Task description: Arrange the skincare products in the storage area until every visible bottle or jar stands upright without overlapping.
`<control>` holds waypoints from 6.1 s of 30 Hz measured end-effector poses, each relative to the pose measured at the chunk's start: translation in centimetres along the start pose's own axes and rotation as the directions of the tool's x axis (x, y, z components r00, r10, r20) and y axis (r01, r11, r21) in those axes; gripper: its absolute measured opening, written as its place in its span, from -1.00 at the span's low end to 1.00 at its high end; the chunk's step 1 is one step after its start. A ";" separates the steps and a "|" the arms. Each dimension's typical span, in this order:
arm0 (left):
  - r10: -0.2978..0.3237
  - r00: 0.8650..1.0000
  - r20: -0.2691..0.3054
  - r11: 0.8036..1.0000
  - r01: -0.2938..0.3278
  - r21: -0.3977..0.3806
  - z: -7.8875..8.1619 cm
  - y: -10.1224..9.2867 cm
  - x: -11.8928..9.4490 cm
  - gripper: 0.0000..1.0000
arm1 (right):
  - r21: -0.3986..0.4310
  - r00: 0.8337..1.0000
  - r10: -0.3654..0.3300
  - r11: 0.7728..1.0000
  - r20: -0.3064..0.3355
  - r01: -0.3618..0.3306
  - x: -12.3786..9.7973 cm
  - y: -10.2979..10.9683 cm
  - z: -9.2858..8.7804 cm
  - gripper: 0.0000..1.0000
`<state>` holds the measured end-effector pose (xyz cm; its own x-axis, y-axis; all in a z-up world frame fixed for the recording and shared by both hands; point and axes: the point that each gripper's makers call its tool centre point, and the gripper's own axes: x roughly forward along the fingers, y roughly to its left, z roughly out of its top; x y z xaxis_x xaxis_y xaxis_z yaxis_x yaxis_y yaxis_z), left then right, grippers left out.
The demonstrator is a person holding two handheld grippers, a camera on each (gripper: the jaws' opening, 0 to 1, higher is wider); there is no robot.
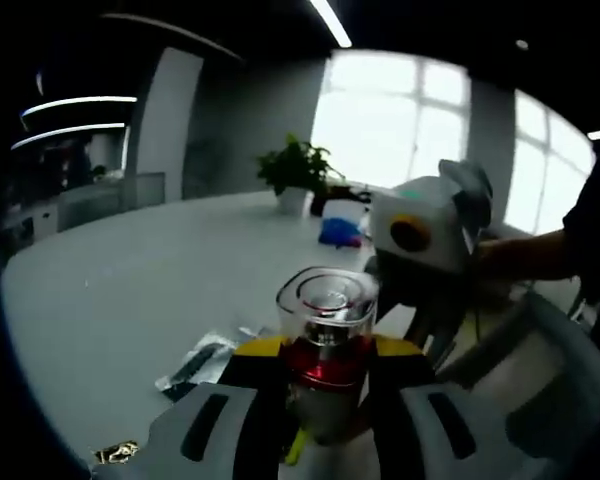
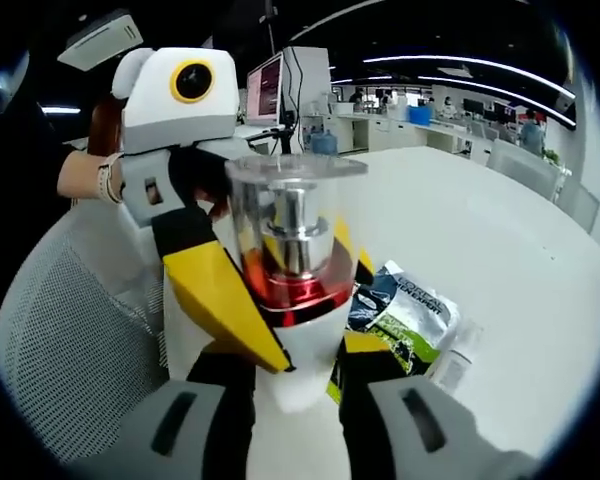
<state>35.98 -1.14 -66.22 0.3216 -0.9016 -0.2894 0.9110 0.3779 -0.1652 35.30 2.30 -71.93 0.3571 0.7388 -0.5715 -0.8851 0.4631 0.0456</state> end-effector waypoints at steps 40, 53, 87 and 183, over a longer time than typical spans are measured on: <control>0.015 1.000 0.018 0.991 -0.017 0.133 0.4 -1.2 2.5 -0.46 | -0.067 0.999 -0.045 0.997 0.026 0.047 -1.9 -1.4 -1.4 -0.37; 0.025 0.999 0.027 0.988 -0.028 0.151 0.2 -2.0 2.2 -0.45 | -0.124 0.999 -0.012 0.992 0.034 0.016 -2.4 -0.7 -1.6 -0.38; 0.051 0.998 -0.031 0.976 -0.043 0.215 -0.5 -1.9 1.6 0.03 | -0.200 0.993 0.069 0.979 0.098 -0.048 -2.4 -0.5 -1.5 -0.37; 0.231 0.830 -0.508 0.955 -0.093 0.282 -10.8 9.3 -10.7 -0.03 | 0.079 0.956 -0.283 0.958 0.079 0.277 -8.6 2.1 3.4 0.99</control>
<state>38.24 14.26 -74.83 0.3459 -0.5538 -0.7574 0.9128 0.3853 0.1352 31.41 -1.42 -64.16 0.6153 0.6141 -0.4942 -0.7254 0.6865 -0.0502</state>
